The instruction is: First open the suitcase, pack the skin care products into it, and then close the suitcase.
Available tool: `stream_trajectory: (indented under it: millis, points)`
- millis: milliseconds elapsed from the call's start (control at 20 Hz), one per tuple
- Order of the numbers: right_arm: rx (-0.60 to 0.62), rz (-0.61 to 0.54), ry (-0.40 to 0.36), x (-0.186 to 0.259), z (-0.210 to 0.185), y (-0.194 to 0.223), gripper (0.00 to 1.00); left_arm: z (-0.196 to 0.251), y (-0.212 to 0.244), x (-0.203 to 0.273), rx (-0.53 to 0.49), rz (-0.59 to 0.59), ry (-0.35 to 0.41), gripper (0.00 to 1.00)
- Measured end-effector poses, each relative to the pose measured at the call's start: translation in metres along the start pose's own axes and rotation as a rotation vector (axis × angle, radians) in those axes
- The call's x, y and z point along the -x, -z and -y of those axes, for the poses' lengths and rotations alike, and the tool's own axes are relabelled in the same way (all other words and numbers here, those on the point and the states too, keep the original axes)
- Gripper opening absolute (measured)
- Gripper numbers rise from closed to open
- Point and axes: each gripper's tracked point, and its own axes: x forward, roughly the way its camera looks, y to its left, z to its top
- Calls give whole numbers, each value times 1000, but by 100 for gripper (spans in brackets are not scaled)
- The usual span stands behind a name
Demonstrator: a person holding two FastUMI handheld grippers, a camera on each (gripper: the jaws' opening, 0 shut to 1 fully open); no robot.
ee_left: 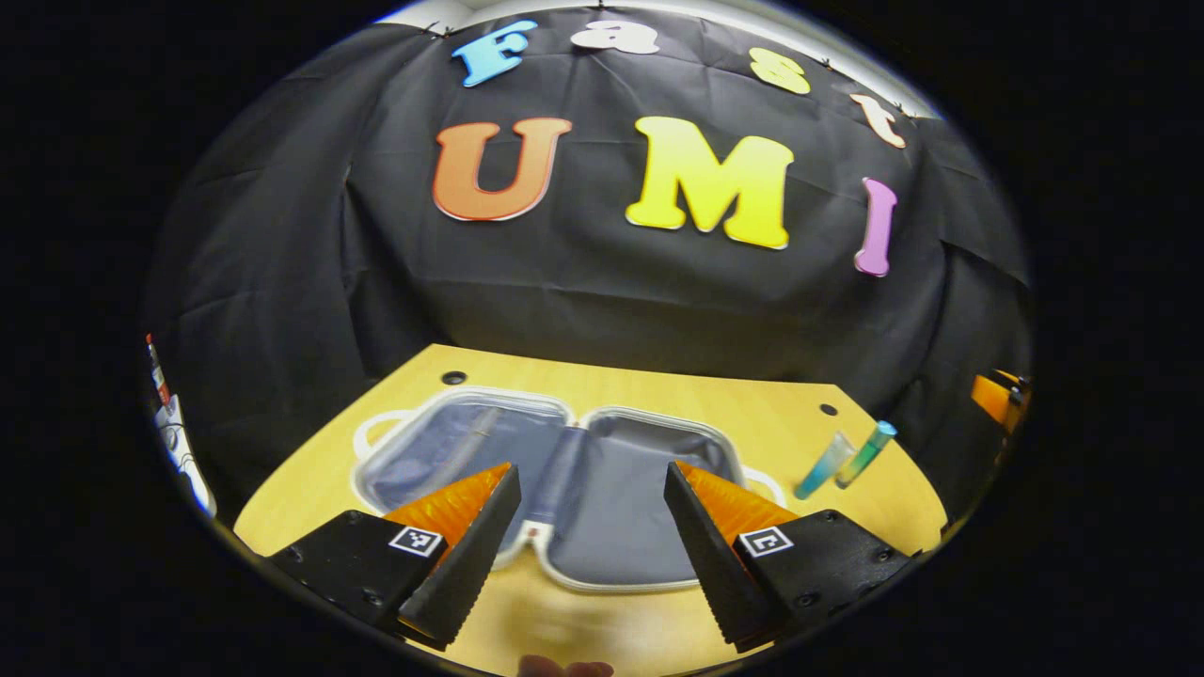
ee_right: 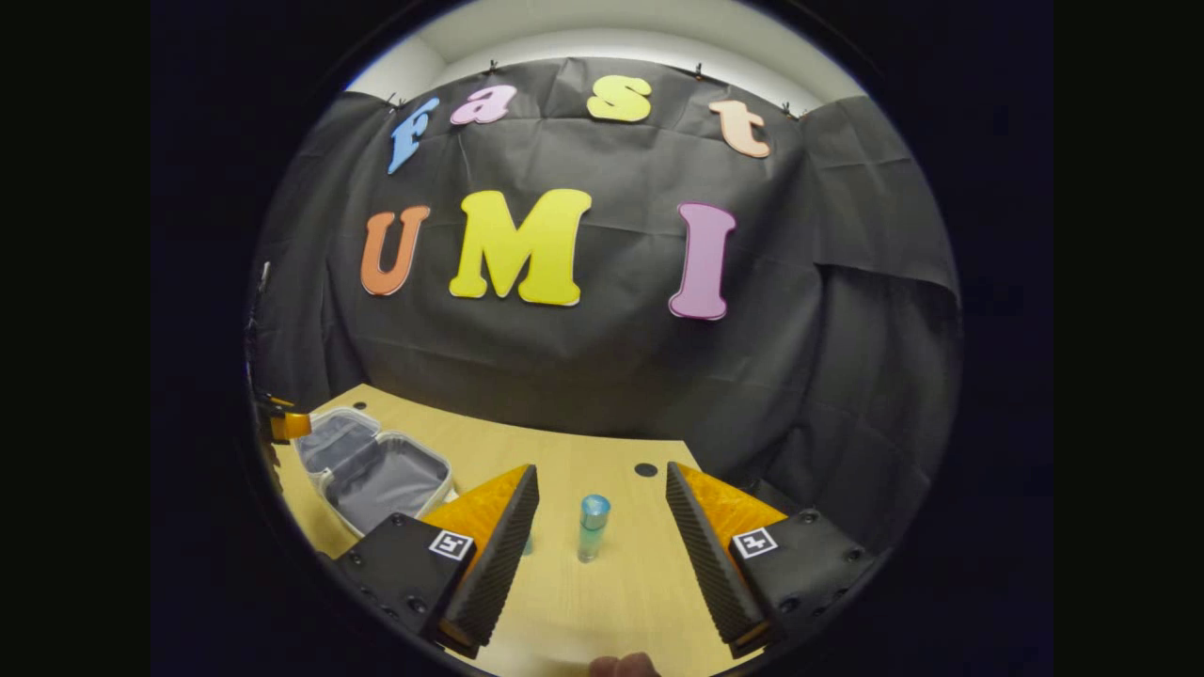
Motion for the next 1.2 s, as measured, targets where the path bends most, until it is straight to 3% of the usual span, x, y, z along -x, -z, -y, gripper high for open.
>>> stream_trajectory:
  millis: [250,300,600,850,1200]
  points:
    - [4,-31,8,-3,36,17,81,105,17,-7,-2,-23,128,98]
    - [8,-41,11,-3,47,21,81,145,21,-12,-10,-16,170,98]
    - [34,-74,28,-8,92,40,81,243,52,-47,-98,-42,266,100]
    - [31,-123,36,-19,118,57,81,273,91,-92,-81,-107,233,98]
    - [44,-200,58,-30,155,82,81,274,122,-158,-41,-164,163,98]
